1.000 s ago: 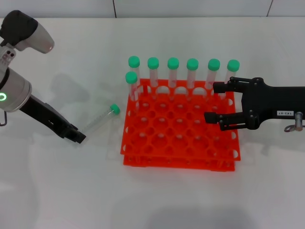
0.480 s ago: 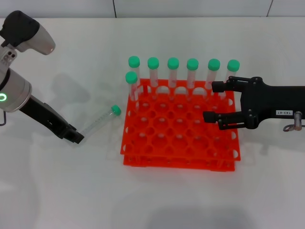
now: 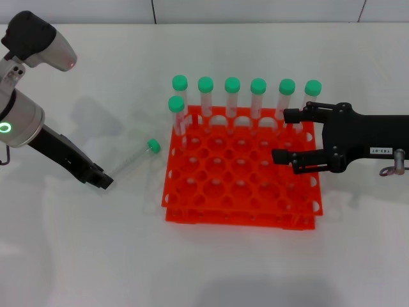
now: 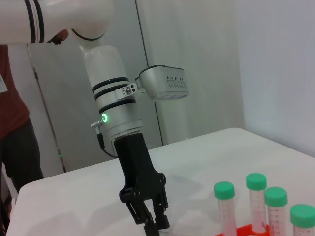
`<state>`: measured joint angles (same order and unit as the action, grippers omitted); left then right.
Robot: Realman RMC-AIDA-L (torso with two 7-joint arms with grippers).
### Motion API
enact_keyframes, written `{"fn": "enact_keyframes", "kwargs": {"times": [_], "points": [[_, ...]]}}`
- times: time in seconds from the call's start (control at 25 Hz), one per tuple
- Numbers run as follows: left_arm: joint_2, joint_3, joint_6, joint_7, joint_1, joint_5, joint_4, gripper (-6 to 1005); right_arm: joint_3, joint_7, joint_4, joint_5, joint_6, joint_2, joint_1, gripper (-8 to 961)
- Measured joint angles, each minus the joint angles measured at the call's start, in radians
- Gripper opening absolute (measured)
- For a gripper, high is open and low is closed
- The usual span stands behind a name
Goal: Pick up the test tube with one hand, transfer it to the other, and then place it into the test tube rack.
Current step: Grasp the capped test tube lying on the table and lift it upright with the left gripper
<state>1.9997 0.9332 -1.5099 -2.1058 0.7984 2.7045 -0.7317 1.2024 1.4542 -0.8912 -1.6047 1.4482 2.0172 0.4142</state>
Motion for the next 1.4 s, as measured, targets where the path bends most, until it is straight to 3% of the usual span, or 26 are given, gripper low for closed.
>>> {"fn": "enact_keyframes", "kwargs": {"times": [0.44, 1.4], "points": [[0.006, 0.035, 0.034, -0.005, 0.002, 0.000, 0.007, 242, -0.003, 0.000, 0.000, 0.000, 0.000, 0.000, 0.000, 874], [0.001, 0.005, 0.036, -0.004, -0.001, -0.010, -0.006, 180, -0.006, 0.000, 0.000, 0.000, 0.000, 0.000, 0.000, 874]]}}
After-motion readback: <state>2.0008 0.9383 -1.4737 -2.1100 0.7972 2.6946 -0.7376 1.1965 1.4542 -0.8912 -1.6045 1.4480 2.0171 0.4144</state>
